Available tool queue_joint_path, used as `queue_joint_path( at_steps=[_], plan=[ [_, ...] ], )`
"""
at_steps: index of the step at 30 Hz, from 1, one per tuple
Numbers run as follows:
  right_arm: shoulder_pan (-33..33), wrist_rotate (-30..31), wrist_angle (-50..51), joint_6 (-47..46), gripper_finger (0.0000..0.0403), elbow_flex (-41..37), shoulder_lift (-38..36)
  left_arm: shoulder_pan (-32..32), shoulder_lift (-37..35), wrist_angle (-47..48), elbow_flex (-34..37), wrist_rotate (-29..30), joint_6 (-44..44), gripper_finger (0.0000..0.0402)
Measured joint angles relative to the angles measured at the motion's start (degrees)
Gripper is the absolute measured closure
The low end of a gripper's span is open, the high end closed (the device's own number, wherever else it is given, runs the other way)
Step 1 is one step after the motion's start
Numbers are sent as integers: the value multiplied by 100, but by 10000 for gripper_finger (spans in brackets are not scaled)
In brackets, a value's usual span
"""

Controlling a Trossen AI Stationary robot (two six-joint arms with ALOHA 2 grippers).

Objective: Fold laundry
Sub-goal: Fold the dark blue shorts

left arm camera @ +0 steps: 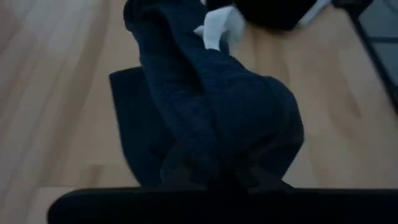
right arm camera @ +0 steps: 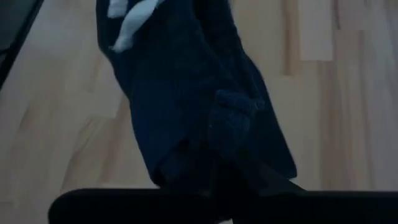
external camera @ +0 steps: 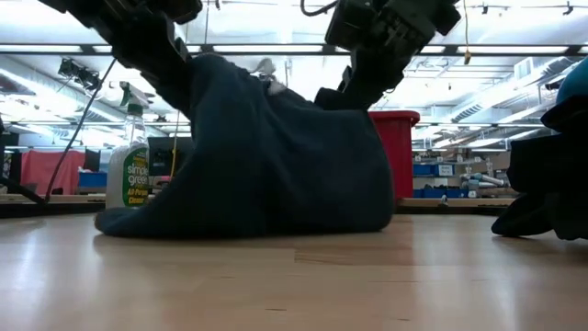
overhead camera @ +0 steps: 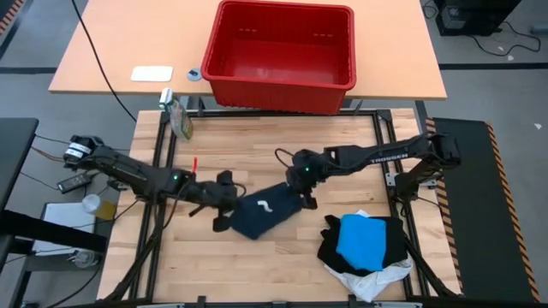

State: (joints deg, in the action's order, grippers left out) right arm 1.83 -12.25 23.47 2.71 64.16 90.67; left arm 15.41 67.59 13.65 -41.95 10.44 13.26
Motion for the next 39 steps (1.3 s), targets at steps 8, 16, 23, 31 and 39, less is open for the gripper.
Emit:
queue_joint_path(
  at_steps=[8,16,23,31,39],
  plan=[
    [-50,893,-244,201,376,139,-1,-89,-114,427,-168,950,317,388],
    [532,3353,-945,1702,379,839,-24,-1183,-295,1593,-1454,2707,-2281,387],
    [838,4536,-1753,2959,379,1416,-30,-2396,-289,1145,-2333,3586,-4049,394],
    [832,2727,-404,1436,379,1217,294,-2205,-118,1239,-1421,3177,-2818,397],
    [622,1638,-165,715,375,846,975,-877,184,693,-134,2977,-1005,392]
  ],
)
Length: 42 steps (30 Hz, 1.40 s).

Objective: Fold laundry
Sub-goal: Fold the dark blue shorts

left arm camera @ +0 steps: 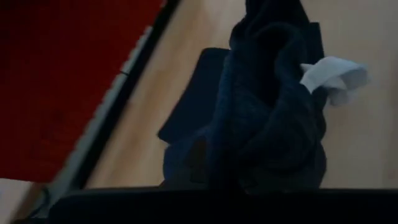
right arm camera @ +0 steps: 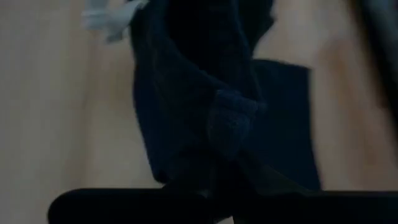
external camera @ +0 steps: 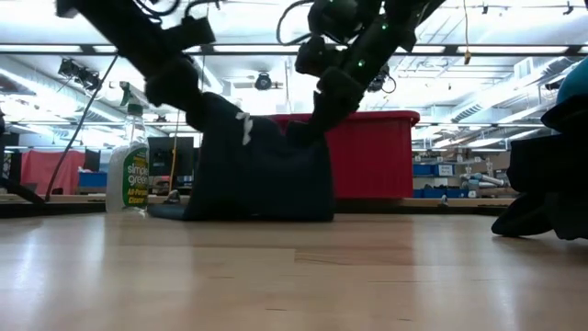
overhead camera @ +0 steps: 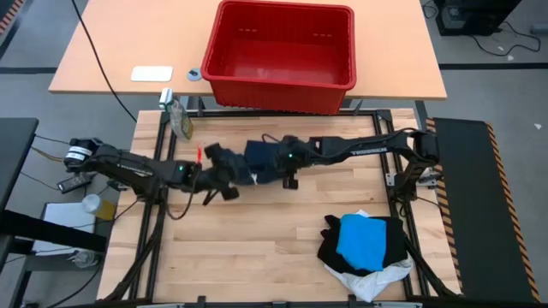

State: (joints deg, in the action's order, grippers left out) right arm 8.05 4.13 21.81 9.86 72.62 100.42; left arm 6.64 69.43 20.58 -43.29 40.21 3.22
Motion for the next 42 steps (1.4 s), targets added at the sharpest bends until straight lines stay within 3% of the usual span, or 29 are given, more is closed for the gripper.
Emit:
queue_joint_path(
  at_steps=[5,13,16,19,25,28,34,39,42],
  plan=[
    [-284,-629,114,-83,374,0,94,577,-2,103,73,-125,629,387],
    [-614,-1201,130,-92,361,0,173,810,153,-35,79,-1976,1680,385],
    [-654,-1458,251,-195,332,0,173,909,334,-122,73,-2489,1729,384],
    [-698,-1697,248,-299,291,2,235,1008,498,-305,77,-2626,1873,384],
    [-811,-3051,501,-1092,201,2,148,1235,575,-794,77,-2772,2079,383],
    [-929,-3401,924,-1269,172,2,-27,1340,575,-1018,77,-2777,2079,383],
    [-1659,-2902,1283,-1553,152,2,-161,1559,575,-1261,77,-2778,1968,383],
    [-2226,-1792,1061,-1679,136,-181,-106,1682,575,-1405,73,-2767,1963,383],
    [-2331,-787,792,-1753,135,-197,-208,1732,624,-1405,72,-2774,2030,383]
  ],
)
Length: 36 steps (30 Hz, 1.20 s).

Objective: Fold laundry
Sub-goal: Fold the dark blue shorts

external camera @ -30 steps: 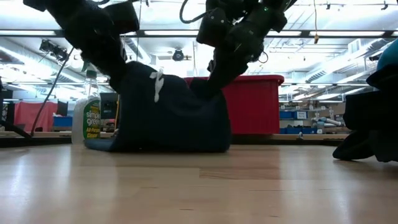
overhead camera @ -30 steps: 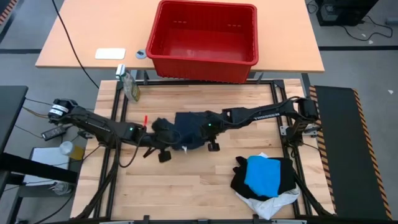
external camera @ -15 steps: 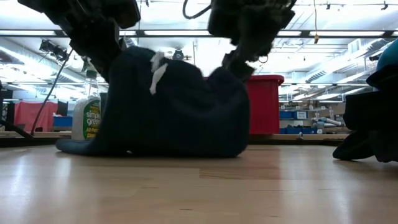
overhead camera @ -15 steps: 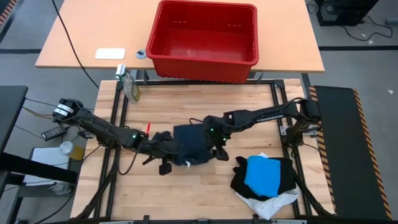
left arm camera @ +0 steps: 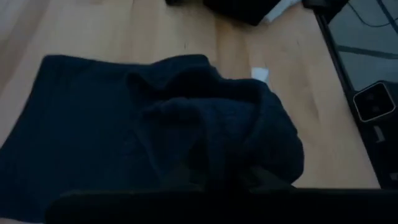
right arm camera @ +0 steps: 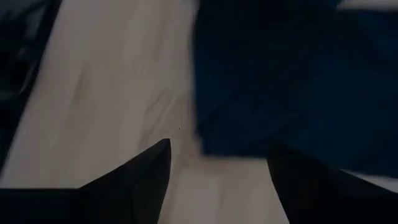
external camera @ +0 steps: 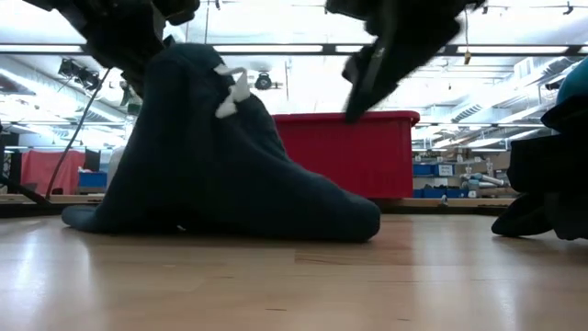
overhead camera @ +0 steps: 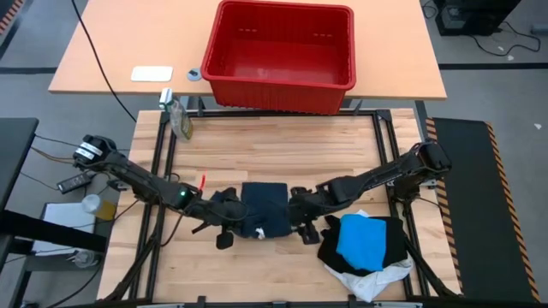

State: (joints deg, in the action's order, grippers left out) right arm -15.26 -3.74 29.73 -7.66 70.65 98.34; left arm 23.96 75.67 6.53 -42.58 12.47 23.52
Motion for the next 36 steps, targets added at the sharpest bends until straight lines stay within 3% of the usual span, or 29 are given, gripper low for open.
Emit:
queue_joint_path(
  at_steps=[2,8,12,17,24,28,32,36],
  plan=[
    [51,264,-340,-24,138,-22,15,61,27,38,1,-15,35,383],
    [260,-133,-2296,-506,160,-422,106,102,164,-125,2,-31,161,383],
    [230,77,-3090,-823,174,-424,80,90,195,-215,-3,0,25,383],
    [233,312,-3021,-1154,176,-428,191,62,244,-387,1,27,-643,383],
    [430,1125,-1429,-2384,181,-535,190,82,243,-451,1,29,-1535,383],
    [502,1420,-1597,-2538,191,-877,197,61,243,-452,1,31,-1844,383],
    [530,1311,-2499,-2216,195,-1193,184,60,243,-435,1,31,-1877,380],
    [561,1149,-2555,-2218,195,-1234,190,129,289,-389,0,36,-1986,341]
  ],
)
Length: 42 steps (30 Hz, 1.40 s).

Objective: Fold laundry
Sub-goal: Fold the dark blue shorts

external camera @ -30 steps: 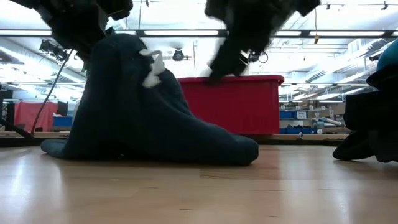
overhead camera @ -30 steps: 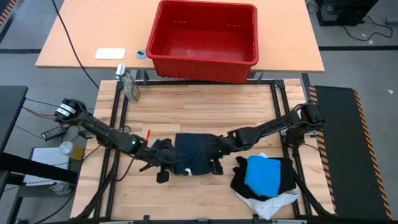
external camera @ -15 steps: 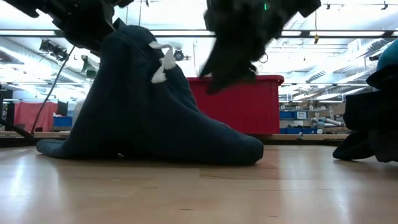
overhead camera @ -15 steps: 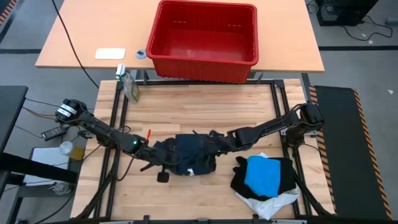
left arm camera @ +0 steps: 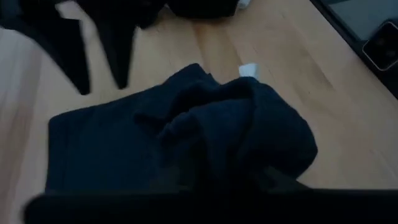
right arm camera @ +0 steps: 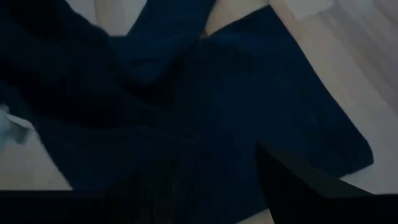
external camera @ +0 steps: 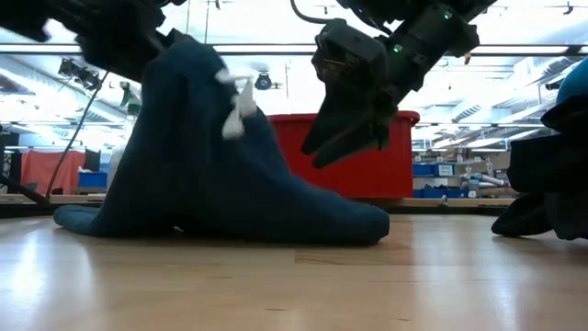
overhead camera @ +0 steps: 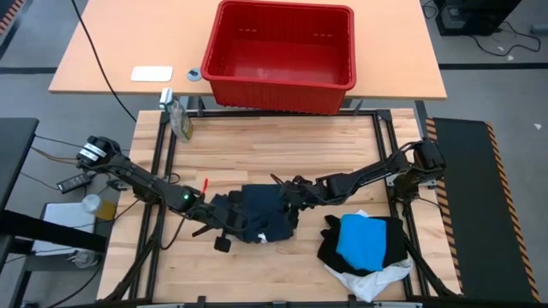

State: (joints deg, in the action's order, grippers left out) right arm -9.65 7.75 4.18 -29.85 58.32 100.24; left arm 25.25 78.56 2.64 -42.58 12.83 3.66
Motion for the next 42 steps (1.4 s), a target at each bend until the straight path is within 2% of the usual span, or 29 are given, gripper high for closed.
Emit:
queue_joint_path(
  at_steps=[2,8,12,17,20,23,25,27,32,35,38,42],
  plan=[
    [0,-62,4,2,195,5,-4,94,79,14,-1,-107,-48,303],
    [-20,-395,24,152,198,5,-4,416,298,-164,5,-984,-536,176],
    [-111,-314,59,203,198,5,-4,544,191,30,-89,-1071,-320,132],
    [-160,374,-215,641,198,-152,-4,468,-235,610,-283,-815,437,136],
    [-50,233,-619,810,198,-374,49,341,-406,788,-289,-476,778,152],
    [41,7,-631,956,198,-444,218,212,-467,1451,-286,172,1263,169],
    [76,-27,-717,1113,199,-355,315,82,-436,1685,-141,402,1484,179],
    [135,-30,-758,1196,199,-211,434,-99,-429,1603,63,280,1591,189],
    [339,-180,-693,1312,199,-20,786,-555,-408,849,372,-590,1671,212],
    [387,-292,-652,1361,199,10,908,-541,-352,520,349,-910,1448,222],
    [422,-127,-390,1445,199,12,1008,-454,-349,593,366,-940,1390,228],
    [669,342,-270,1667,200,14,1048,-504,-471,599,365,-551,1608,230]
  ],
)
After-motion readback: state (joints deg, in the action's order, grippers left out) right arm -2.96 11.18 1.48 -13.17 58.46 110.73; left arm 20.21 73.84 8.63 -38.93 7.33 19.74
